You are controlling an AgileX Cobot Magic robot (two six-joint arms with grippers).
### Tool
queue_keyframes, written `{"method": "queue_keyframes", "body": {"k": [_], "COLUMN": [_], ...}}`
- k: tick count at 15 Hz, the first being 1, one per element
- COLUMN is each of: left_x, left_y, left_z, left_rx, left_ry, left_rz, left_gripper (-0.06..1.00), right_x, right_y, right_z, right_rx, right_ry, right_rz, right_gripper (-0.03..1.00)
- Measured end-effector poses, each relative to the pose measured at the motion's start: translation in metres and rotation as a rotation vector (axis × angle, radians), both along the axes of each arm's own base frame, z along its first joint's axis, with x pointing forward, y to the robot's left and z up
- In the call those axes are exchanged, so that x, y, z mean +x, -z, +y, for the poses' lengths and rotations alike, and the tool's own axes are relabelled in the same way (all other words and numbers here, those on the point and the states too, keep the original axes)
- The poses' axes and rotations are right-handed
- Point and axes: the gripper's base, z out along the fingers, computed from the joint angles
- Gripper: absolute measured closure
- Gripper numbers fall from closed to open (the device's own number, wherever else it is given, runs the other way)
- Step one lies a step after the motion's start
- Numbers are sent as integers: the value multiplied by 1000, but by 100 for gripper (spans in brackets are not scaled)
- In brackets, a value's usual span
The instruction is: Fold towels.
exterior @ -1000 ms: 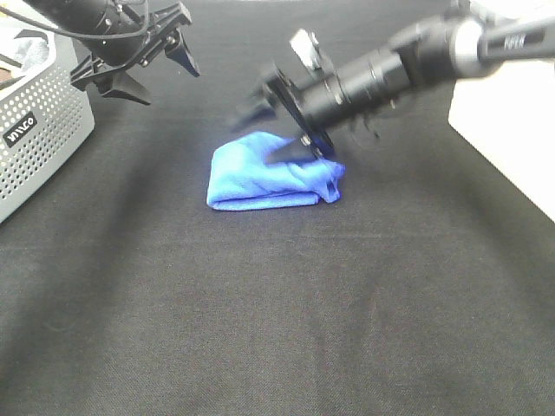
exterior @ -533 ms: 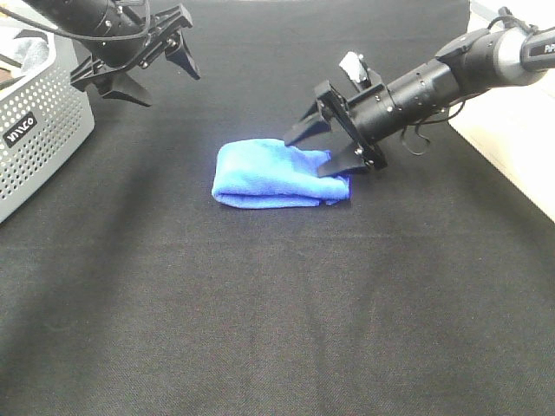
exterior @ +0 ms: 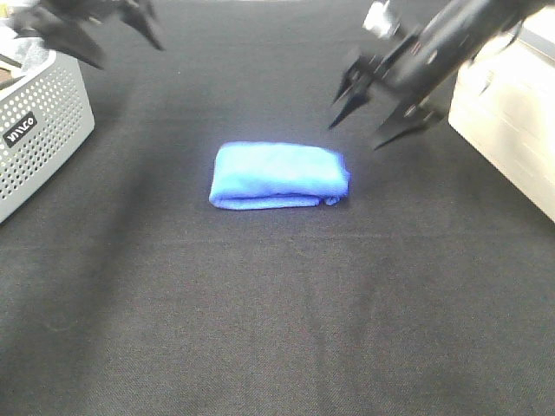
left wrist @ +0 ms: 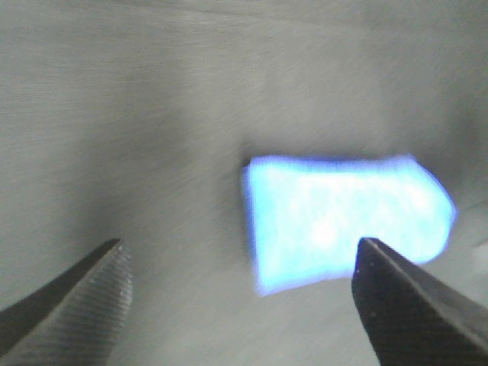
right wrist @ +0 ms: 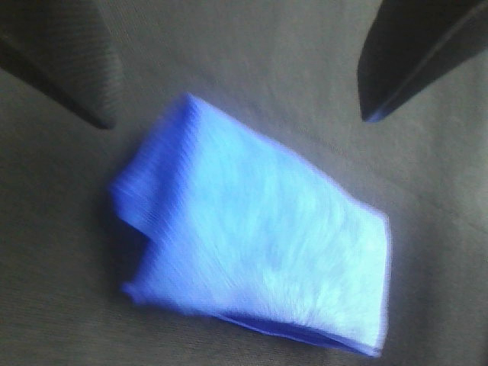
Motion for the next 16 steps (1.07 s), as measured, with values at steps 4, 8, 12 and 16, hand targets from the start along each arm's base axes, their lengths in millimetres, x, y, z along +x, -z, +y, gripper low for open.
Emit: {"method": "queue_keyframes", "body": {"k": [4,8,12,16], "left_x": [-44,-97,-196,-286], "left_y": [-55,-111,-129,-107], "left_z": [18,35,58,76], "left_rx": [141,195,220,219], "left_ry": [38,22,7,10], "left_rz": [-6,-130,-191,-226], "left_gripper": [19,19,19,19], "right_x": [-31,-77,-162,-252], "right_y": [-84,-138,-164,-163], "right_z": [-9,-19,-40,-60], "right_rx": [-48,-74,-179,-257], "right_ry": [12,42,41,44], "right_rz": [-80,-166,-223,-290], "right_gripper": [17,17,17,17]}}
